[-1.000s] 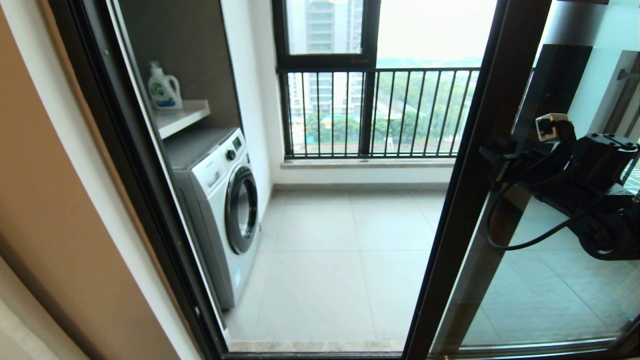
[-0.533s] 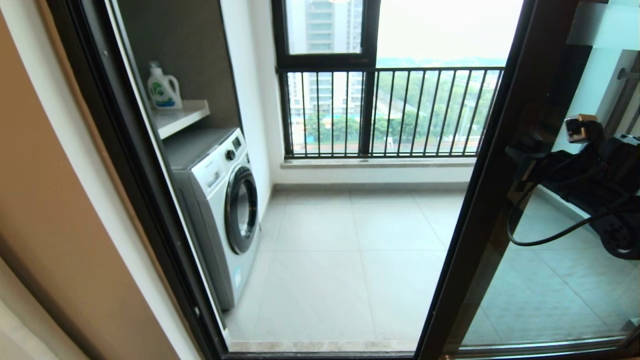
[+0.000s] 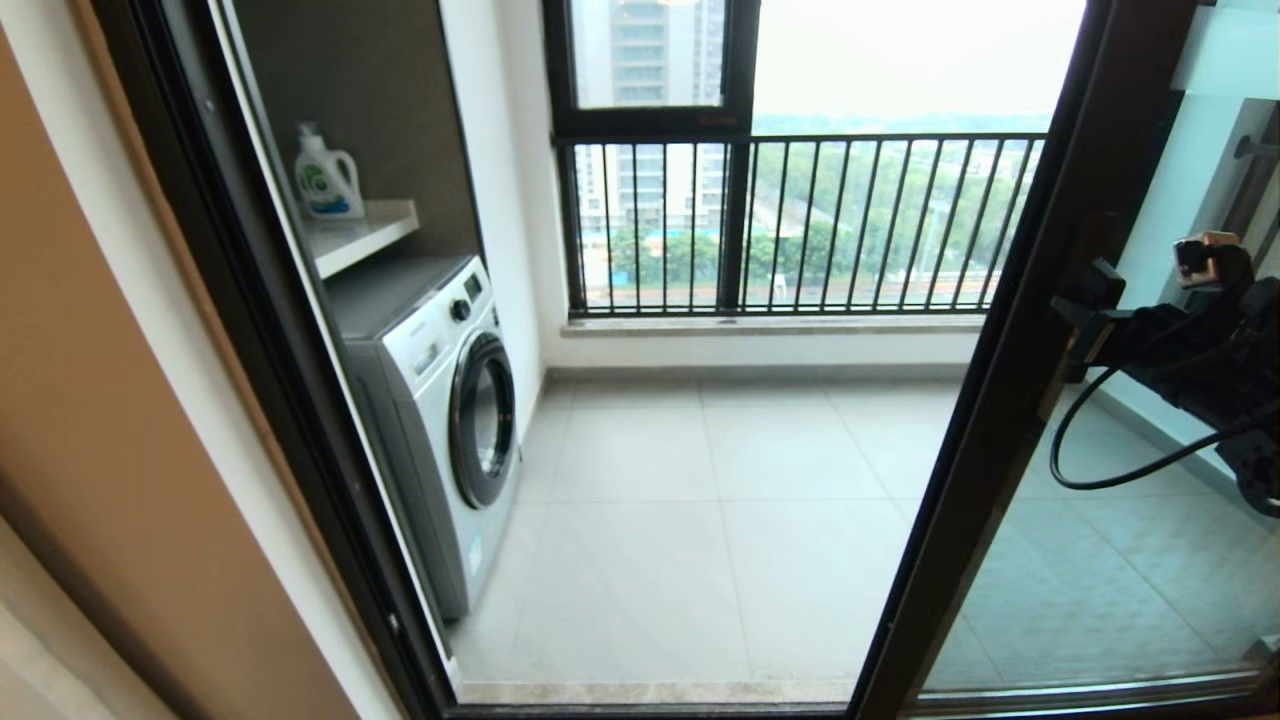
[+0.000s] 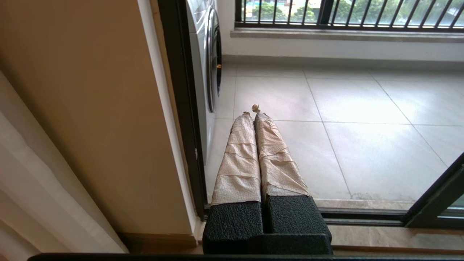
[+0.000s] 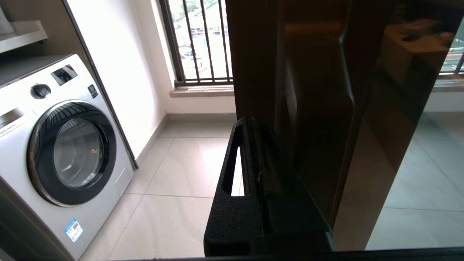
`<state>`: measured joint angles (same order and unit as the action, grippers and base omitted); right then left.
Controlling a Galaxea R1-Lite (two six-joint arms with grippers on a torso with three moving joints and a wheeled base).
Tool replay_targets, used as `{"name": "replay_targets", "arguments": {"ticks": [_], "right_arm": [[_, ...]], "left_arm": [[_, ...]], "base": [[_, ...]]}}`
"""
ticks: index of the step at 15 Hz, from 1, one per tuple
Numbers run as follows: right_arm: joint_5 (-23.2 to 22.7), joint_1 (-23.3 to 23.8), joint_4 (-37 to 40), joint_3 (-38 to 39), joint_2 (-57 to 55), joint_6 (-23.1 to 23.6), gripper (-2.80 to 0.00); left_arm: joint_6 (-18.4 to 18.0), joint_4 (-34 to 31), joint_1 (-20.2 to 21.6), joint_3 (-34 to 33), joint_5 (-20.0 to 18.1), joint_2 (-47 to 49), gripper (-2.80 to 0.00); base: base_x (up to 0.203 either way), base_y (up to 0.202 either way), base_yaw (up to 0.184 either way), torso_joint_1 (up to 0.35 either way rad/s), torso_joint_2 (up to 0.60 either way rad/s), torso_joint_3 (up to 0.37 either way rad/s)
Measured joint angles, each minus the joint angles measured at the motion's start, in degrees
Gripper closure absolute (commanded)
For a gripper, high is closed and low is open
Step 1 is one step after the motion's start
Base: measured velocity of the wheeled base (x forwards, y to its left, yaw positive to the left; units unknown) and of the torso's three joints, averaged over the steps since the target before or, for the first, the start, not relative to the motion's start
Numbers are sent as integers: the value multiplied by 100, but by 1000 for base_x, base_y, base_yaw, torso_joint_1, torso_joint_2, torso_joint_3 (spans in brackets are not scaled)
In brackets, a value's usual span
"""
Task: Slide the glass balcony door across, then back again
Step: Open the slid door
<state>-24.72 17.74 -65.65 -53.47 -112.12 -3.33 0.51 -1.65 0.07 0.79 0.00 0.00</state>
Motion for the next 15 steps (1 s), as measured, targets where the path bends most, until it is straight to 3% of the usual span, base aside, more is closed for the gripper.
{"name": "replay_targets", "arguments": {"ticks": [8, 15], "right_arm": [[-310, 64, -111, 90, 138, -12, 0], [-254, -707, -119, 310, 546, -24, 0]], "left_arm": [[0, 0, 0, 0, 0, 0, 0], [-2, 0, 0, 0, 0, 0, 0]], "base": [[0, 0, 0, 0, 0, 0], [0, 0, 0, 0, 0, 0]]}}
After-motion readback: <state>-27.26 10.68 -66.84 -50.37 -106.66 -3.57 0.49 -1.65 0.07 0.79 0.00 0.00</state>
